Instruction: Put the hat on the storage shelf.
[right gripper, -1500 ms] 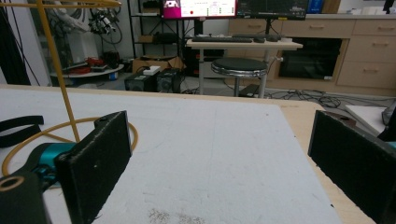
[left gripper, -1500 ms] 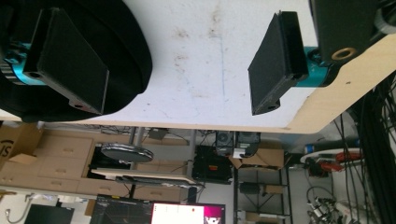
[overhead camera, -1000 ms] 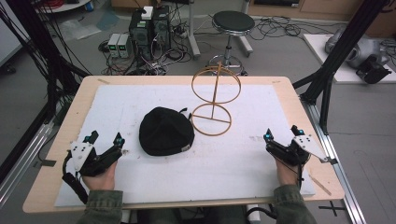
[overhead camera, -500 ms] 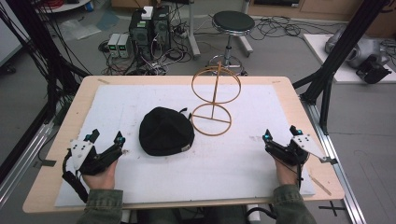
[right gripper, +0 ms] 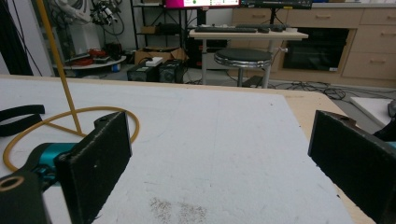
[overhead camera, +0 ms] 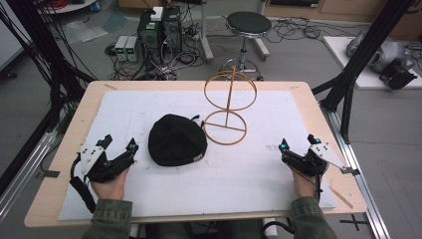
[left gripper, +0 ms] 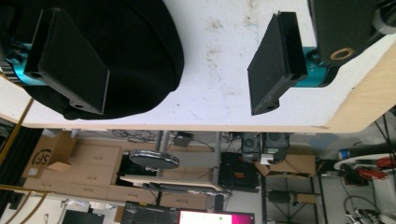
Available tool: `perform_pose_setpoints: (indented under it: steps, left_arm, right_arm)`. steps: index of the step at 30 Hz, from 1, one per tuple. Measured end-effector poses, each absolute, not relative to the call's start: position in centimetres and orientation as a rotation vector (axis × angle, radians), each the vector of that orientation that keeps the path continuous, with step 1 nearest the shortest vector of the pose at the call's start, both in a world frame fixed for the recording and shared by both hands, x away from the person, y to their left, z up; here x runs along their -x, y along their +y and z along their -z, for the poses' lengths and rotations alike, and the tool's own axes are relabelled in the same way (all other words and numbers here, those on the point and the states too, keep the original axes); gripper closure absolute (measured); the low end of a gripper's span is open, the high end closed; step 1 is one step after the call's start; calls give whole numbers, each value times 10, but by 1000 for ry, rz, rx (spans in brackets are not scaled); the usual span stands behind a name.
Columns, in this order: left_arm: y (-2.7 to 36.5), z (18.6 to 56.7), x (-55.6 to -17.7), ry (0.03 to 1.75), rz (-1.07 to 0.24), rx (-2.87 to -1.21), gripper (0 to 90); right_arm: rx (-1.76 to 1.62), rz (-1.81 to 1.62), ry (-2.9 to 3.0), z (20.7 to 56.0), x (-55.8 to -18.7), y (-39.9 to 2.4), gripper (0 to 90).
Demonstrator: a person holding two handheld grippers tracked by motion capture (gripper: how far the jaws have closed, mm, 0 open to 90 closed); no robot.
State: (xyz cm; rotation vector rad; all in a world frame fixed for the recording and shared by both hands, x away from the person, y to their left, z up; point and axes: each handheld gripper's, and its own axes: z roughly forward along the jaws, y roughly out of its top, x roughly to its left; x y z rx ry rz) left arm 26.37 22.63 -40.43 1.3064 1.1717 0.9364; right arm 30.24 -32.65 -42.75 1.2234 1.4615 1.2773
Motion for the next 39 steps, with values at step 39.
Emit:
perform_pose_setpoints:
  steps: [39]
  left_arm:
    - [188,402,-304,1031,-668,-1630,206]
  right_arm:
    - [-1191,-1281,1454,424,-304,-322,51]
